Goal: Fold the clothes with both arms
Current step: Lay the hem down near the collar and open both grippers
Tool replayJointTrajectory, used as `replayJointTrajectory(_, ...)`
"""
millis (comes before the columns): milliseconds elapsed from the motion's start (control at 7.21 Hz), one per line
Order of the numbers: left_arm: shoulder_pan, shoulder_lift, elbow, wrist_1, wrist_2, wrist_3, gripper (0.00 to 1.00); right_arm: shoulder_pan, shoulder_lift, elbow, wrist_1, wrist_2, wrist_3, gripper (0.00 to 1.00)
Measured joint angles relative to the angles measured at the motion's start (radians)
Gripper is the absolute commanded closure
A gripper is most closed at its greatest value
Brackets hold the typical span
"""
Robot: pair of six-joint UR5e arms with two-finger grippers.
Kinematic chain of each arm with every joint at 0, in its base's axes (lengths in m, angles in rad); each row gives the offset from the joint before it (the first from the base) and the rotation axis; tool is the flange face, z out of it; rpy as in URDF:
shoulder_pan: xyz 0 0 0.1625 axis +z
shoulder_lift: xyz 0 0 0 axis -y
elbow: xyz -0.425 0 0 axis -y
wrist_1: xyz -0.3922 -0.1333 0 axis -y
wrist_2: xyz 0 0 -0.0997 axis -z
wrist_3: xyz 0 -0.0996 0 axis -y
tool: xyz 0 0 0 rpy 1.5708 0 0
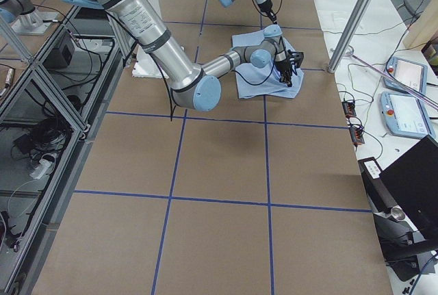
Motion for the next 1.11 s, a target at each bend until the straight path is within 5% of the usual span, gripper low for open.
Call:
replayJointTrajectory(555, -0.002, -0.011, 0.162, -0.158, 0.026, 0.002, 1.00, 0.001, 0.015, -0.025, 0.003, 0.000, -0.001, 1.00)
replayJointTrajectory(694, -0.002, -0.011, 0.173, -0.168, 0.027, 0.002, 0.88, 0.000, 0.017, -0.037, 0.010, 0.000, -0.001, 1.00)
replayJointTrajectory(832, -0.002, -0.010, 0.178, -0.173, 0.027, 0.002, 0.62, 0.000, 0.018, -0.048, 0.026, -0.001, -0.001, 0.66)
replayJointTrajectory(971, -0.002, -0.011, 0.180, -0.176, 0.026, 0.002, 0.48, 0.000, 0.019, -0.053, 0.041, -0.001, -0.001, 0.58)
replayJointTrajectory(1110, -0.004, -0.012, 0.181, -0.193, 0.025, 0.002, 0.46, 0.000, 0.022, -0.052, 0.049, -0.001, -0.001, 0.56)
